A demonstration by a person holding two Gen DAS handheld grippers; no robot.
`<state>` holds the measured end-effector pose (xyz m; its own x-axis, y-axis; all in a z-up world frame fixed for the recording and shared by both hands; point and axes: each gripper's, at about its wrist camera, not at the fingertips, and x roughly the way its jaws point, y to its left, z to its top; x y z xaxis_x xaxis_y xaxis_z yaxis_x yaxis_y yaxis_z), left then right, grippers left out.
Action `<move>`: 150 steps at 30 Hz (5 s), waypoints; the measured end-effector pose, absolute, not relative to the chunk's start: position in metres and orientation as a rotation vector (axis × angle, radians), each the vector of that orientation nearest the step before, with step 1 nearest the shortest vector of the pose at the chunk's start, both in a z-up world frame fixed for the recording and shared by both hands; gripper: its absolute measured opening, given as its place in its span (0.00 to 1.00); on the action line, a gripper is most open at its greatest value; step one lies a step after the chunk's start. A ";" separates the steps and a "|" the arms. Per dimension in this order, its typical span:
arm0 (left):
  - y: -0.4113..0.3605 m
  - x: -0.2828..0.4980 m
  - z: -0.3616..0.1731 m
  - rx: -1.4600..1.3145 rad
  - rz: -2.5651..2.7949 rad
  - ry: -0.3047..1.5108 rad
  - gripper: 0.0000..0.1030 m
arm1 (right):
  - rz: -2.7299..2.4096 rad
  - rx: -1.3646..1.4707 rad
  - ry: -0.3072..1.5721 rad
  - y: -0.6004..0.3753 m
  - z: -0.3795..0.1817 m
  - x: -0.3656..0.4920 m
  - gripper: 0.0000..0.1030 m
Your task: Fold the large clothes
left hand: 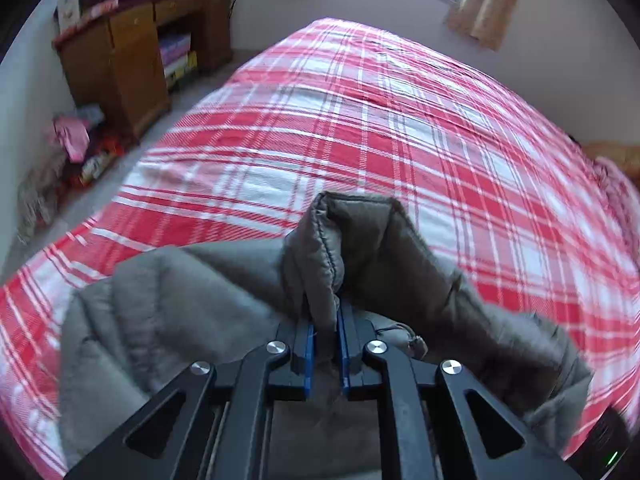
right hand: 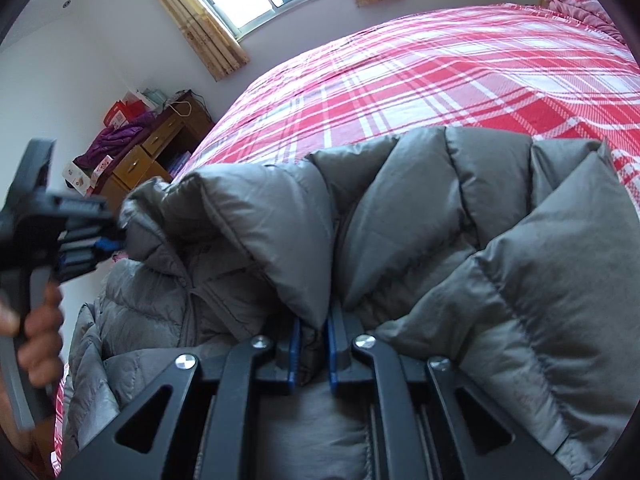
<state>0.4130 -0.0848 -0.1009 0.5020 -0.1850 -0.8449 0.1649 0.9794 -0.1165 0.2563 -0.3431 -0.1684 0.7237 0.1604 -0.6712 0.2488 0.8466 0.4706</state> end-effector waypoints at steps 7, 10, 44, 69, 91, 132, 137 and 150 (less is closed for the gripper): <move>-0.036 0.360 -0.126 -0.092 -0.198 1.016 0.08 | -0.050 0.579 0.771 -0.344 -0.169 0.256 0.10; -0.030 0.346 -0.147 -0.063 -0.169 0.968 0.08 | -0.048 0.587 0.770 -0.344 -0.169 0.257 0.10; -0.007 0.291 -0.116 -0.001 -0.246 0.861 0.09 | -0.157 0.317 0.802 -0.309 -0.159 0.292 0.42; -0.041 0.387 -0.170 -0.209 -0.318 0.872 0.10 | -0.153 0.337 0.749 -0.314 -0.153 0.286 0.46; -0.053 0.386 -0.162 -0.131 -0.287 0.887 0.10 | -0.281 0.268 0.808 -0.317 -0.159 0.285 0.54; 0.197 -0.044 -0.130 -0.213 -0.316 0.953 0.11 | -0.141 0.434 0.692 -0.314 -0.082 -0.237 0.84; 0.197 -0.054 -0.117 -0.243 -0.386 0.887 0.12 | -0.101 0.510 0.757 -0.311 -0.110 -0.238 0.86; 0.190 -0.070 -0.117 -0.152 -0.406 0.841 0.54 | -0.059 0.480 0.825 -0.297 -0.124 -0.221 0.95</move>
